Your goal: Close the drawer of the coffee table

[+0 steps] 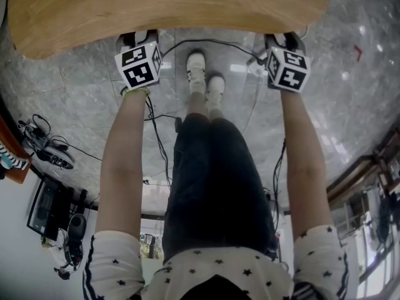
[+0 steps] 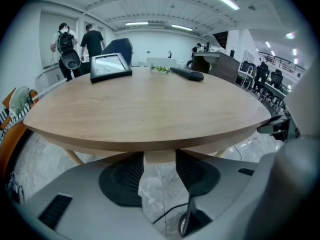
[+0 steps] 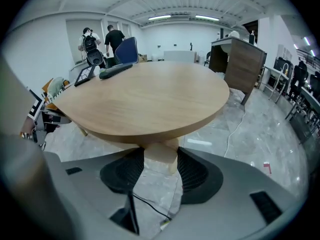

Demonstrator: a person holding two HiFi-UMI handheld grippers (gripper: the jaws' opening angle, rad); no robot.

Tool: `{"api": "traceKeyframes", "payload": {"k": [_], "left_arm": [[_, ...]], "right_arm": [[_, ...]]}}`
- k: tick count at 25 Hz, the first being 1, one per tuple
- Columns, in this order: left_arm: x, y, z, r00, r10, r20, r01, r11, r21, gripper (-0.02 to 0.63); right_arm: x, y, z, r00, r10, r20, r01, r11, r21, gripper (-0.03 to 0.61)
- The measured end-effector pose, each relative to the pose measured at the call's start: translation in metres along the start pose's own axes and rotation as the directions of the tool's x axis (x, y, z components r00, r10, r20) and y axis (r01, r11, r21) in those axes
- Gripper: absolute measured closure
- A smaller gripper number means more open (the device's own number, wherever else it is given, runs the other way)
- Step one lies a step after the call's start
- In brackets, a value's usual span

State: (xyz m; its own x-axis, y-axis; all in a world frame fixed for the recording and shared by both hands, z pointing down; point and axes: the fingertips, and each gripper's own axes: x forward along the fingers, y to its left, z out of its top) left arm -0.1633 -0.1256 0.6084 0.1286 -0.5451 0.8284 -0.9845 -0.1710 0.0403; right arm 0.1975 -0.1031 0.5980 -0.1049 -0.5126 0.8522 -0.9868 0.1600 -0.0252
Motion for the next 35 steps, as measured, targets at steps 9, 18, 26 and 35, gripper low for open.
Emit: {"api": "traceKeyframes", "payload": {"k": [9,18,26,35], "left_arm": [[0.004,0.0,0.006,0.999,0.015,0.04,-0.014,0.999,-0.034,0.4],[0.006,-0.001,0.011,0.998,0.026,0.061,-0.022,0.998,-0.063,0.402],[0.008,-0.002,0.012,0.996,0.025,0.08,-0.019,0.997,-0.071,0.402],[0.006,0.0,0.009,0.997,0.025,0.075,-0.018,0.995,-0.094,0.403]], "right_arm": [[0.004,-0.003,0.006,0.999,-0.004,0.039,0.003,1.0,0.007,0.371],[0.006,-0.005,0.011,0.996,-0.009,0.085,0.008,1.0,0.001,0.371],[0.008,-0.006,0.012,0.995,-0.012,0.104,0.012,1.0,-0.002,0.371],[0.006,-0.005,0.011,0.996,-0.028,0.081,0.028,1.0,0.008,0.371]]}}
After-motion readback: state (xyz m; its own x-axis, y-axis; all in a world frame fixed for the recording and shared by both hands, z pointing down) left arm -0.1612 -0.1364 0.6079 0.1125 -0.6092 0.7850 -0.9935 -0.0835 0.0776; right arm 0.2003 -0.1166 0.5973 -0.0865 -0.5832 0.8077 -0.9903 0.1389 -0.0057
